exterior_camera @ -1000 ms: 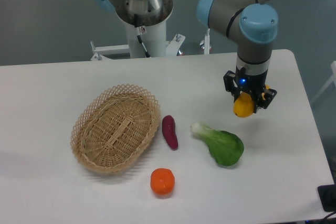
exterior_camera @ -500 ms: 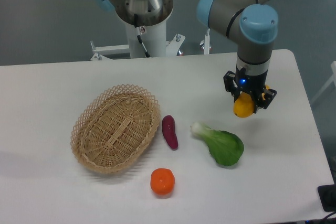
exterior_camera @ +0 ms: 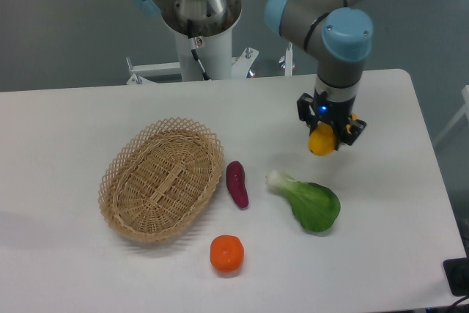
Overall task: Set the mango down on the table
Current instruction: 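Carry the held mango toward the open table area beside the basket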
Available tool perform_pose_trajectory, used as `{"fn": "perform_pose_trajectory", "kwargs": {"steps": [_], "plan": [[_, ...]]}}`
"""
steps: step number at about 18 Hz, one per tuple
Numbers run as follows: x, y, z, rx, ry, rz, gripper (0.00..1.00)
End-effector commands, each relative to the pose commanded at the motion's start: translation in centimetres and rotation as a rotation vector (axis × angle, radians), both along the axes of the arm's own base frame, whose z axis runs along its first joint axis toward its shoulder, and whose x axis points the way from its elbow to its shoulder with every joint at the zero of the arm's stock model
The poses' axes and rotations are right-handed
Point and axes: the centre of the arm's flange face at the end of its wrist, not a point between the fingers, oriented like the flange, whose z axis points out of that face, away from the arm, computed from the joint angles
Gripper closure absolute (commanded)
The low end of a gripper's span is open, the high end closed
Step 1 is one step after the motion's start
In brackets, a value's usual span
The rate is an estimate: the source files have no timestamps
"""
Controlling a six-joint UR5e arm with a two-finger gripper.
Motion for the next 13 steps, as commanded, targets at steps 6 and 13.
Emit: {"fn": "perform_pose_trajectory", "kwargs": {"steps": [6,13], "plan": [[5.4,-2.1,-1.2,-0.011,-0.036,-0.068,0.58],[9.6,-3.4,-4.2,0.005,-0.012,-0.091,0.58]]}}
